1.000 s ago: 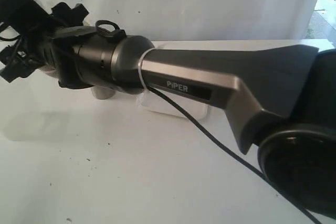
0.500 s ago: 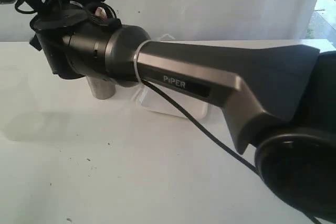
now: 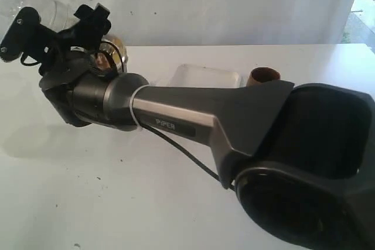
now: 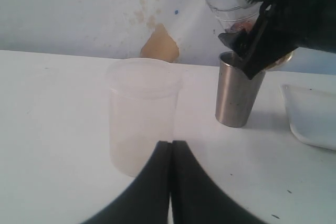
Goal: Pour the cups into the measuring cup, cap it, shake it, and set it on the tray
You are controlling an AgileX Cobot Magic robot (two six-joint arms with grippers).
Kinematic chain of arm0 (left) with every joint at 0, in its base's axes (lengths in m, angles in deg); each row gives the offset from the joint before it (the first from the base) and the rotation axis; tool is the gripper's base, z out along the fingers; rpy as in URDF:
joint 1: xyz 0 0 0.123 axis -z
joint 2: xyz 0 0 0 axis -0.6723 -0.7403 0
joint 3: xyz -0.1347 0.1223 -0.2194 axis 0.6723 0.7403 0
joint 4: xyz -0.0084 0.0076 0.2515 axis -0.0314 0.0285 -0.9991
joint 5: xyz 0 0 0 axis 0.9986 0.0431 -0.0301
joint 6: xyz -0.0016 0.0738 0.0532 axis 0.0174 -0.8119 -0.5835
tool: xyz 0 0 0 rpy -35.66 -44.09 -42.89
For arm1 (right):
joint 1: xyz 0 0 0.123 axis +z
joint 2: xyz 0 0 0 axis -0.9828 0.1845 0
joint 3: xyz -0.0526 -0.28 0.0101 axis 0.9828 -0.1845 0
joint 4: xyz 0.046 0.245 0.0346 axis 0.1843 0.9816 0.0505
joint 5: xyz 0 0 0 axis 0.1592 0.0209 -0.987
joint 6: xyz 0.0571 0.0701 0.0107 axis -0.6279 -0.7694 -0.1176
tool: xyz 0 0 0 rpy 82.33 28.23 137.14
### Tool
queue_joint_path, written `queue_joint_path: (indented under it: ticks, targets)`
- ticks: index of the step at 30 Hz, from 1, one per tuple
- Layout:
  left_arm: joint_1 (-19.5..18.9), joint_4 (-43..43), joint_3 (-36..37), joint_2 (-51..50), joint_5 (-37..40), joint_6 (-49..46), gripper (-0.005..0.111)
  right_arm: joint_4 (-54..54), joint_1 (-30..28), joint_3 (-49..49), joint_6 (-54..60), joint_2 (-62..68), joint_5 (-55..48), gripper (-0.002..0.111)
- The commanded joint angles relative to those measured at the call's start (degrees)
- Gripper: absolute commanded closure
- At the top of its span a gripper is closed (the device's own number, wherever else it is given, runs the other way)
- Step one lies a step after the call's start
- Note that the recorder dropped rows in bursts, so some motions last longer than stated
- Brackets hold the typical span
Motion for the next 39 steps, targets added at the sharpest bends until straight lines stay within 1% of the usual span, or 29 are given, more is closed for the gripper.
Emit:
queue_joint_path:
  ticks: [1, 2, 3, 7, 9, 10, 13, 14, 16, 18, 19, 20, 21, 24, 26, 27, 29, 30, 33, 35, 37, 39]
  targets:
    - [0.0, -0.2, 0.3, 0.3, -0.4, 0.0, 0.107, 7.2, 0.1, 0.6, 1.4, -3.1, -4.9, 0.108]
    - [0.0, -0.2, 0.3, 0.3, -0.4, 0.0, 0.107, 12.5, 0.1, 0.6, 1.4, -4.7, -4.9, 0.108]
    - [0.0, -0.2, 0.3, 0.3, -0.4, 0.0, 0.107, 14.6, 0.1, 0.6, 1.4, -5.8, -4.9, 0.108]
    - [0.0, -0.2, 0.3, 0.3, -0.4, 0.0, 0.107, 14.9, 0.1, 0.6, 1.3, -12.5, -6.9, 0.108]
    - [0.0, -0.2, 0.3, 0.3, -0.4, 0.0, 0.107, 14.9, 0.2, -1.7, -5.5, -16.9, -7.4, 0.108]
    - [0.0, -0.2, 0.3, 0.3, -0.4, 0.0, 0.107, 14.9, 0.2, -4.1, -10.6, -19.3, -9.5, 0.108]
    - [0.0, -0.2, 0.3, 0.3, -0.4, 0.0, 0.107, 14.9, -0.3, -14.4, -22.4, -26.2, -23.0, 0.108]
    - [0.0, -0.2, 0.3, 0.3, -0.4, 0.0, 0.107, 14.9, -0.3, -17.4, -23.0, -28.0, -24.4, 0.108]
    - [0.0, -0.2, 0.3, 0.3, -0.4, 0.0, 0.107, 14.9, -0.3, -22.5, -22.2, -31.1, -23.2, 0.108]
    - [0.0, -0.2, 0.3, 0.3, -0.4, 0.0, 0.107, 14.9, -0.4, -25.3, -20.7, -33.9, -21.4, 0.108]
    - [0.0, -1.7, 0.3, 0.3, -0.4, -1.5, 0.107, 14.9, -0.4, -27.2, -19.7, -36.4, -21.3, 0.108]
    - [0.0, -4.5, 0.3, 0.3, -0.4, -5.0, 0.107, 14.9, -0.4, -28.3, -19.6, -38.3, -21.3, 0.108]
    - [0.0, -5.4, 0.3, 0.3, -0.4, -6.2, 0.107, 14.9, -0.4, -28.7, -19.6, -39.3, -21.3, 0.108]
    - [0.0, -5.4, 0.3, 0.3, -1.1, -7.4, 0.107, 14.9, -0.4, -29.9, -19.6, -41.6, -21.3, 0.108]
    - [0.0, -3.0, 0.3, 0.3, -6.3, -5.3, 0.107, 14.9, -0.4, -31.0, -19.2, -42.7, -20.2, 0.108]
    - [0.0, -1.8, 0.3, 0.3, -15.3, -2.1, 0.107, 14.9, -0.5, -31.5, -18.5, -43.0, -19.8, 0.108]
    - [0.0, 0.7, 0.3, 0.3, -24.6, 5.9, 0.107, 14.9, -0.9, -31.6, -18.2, -43.0, -19.8, 0.108]
    - [0.0, 1.4, 0.3, 0.3, -27.6, 10.0, 0.107, 14.9, -0.9, -31.6, -18.2, -43.1, -19.7, 0.108]
    - [0.0, 1.7, 0.3, 0.3, -29.0, 18.6, 0.107, 14.9, -0.9, -32.1, -18.2, -43.1, -19.4, 0.108]
    - [0.0, 1.8, 0.3, 0.3, -28.8, 21.6, 0.107, 14.9, -0.9, -32.2, -18.2, -43.1, -19.1, 0.108]
    - [0.0, 2.5, -0.7, -1.4, -24.5, 20.2, 0.107, 14.9, -1.1, -32.2, -18.2, -43.1, -18.9, 0.108]
    - [0.0, 2.5, -4.7, -6.5, -20.1, 16.1, 0.107, 14.9, -1.5, -32.2, -18.2, -43.1, -19.0, 0.108]
